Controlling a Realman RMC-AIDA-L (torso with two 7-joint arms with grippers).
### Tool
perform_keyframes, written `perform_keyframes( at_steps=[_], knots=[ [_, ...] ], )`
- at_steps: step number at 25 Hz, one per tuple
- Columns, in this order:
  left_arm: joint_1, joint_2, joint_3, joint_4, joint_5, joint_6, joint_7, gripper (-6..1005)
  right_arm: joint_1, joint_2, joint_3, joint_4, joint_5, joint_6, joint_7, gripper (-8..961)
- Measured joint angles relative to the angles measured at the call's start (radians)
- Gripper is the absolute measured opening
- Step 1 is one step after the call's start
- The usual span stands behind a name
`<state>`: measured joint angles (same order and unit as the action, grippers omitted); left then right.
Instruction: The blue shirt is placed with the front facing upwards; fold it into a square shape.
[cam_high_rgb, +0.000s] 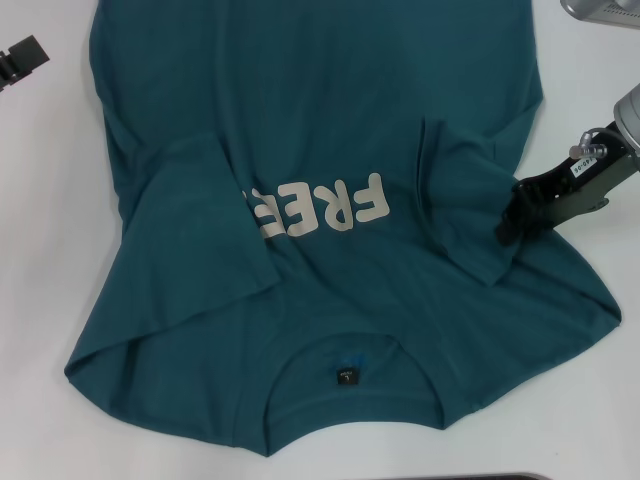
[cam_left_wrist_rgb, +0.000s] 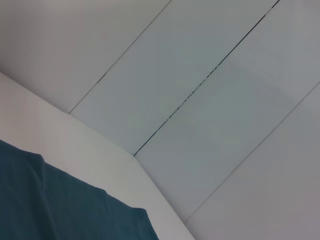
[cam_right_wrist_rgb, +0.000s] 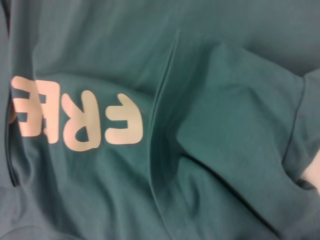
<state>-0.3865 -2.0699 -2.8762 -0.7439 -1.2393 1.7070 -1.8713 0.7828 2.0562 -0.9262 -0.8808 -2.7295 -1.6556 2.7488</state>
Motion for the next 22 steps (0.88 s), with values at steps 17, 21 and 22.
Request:
perform_keyframes(
  at_steps=[17,21,22],
  knots=[
    [0.004,0.003,0.000,0.000,-0.027,-0.024,0.001,764,-0.032,-0.008,0.065,0.033,0.153,-0.029,0.001,10],
    [0.008,0.005,0.000,0.000,-0.055,-0.044,-0.003,764,-0.058,-0.004,0.073,0.064,0.180,-0.030,-0.001,13],
    [0.008,0.005,0.000,0.000,-0.059,-0.051,-0.007,764,-0.066,-0.002,0.073,0.065,0.189,-0.030,-0.001,13]
  ],
)
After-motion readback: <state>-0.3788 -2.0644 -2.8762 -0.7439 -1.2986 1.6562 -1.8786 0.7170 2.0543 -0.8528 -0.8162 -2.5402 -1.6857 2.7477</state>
